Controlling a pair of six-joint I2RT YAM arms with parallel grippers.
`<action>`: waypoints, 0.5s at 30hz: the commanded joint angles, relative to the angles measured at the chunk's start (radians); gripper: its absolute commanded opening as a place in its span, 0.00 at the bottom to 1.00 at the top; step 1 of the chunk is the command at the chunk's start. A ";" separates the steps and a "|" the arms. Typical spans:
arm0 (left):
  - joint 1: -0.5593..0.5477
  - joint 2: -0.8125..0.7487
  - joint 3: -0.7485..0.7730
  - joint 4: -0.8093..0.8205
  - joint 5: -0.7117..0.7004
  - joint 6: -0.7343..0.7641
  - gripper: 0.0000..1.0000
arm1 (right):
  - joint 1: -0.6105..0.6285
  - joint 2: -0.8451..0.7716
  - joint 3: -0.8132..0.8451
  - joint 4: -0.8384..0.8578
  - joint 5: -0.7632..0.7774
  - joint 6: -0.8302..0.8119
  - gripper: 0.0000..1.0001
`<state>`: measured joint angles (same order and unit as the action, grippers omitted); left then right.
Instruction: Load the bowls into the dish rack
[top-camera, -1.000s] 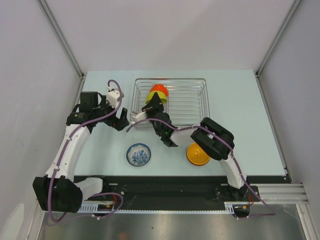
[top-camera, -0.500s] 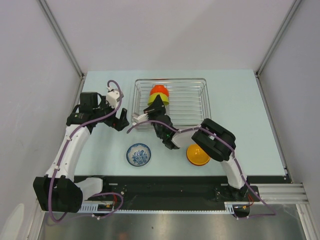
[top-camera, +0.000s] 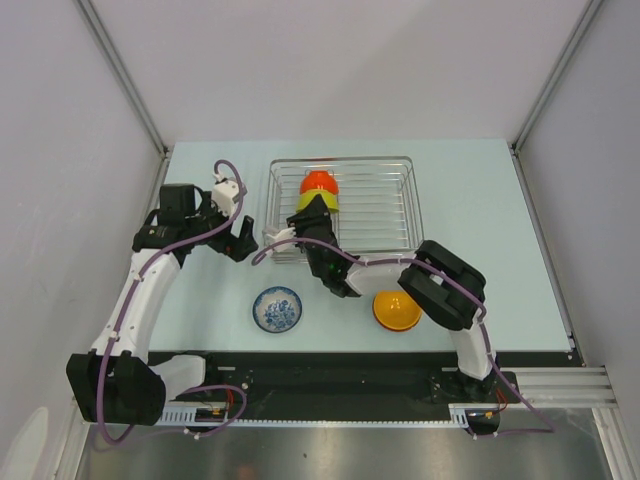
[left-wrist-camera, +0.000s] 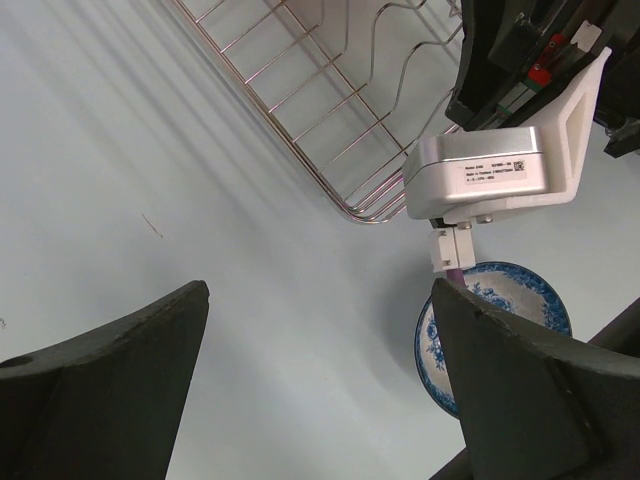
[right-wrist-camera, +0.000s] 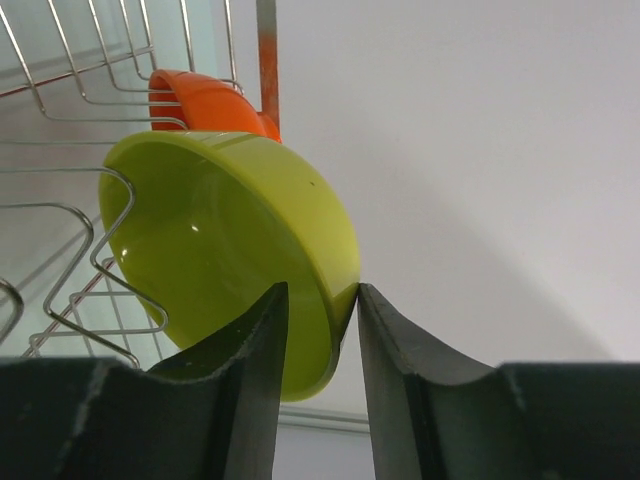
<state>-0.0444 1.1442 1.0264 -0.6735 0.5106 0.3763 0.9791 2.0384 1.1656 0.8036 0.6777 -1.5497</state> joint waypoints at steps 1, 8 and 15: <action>0.012 -0.024 -0.005 0.025 0.037 0.016 0.99 | 0.004 -0.044 0.043 -0.214 0.019 0.118 0.41; 0.015 -0.024 -0.005 0.025 0.040 0.018 0.99 | 0.012 -0.072 0.101 -0.415 0.010 0.223 0.49; 0.017 -0.024 -0.003 0.023 0.046 0.013 0.99 | 0.013 -0.092 0.146 -0.603 -0.007 0.293 0.54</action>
<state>-0.0406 1.1442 1.0264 -0.6727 0.5201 0.3759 0.9905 1.9774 1.2778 0.3870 0.6868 -1.3384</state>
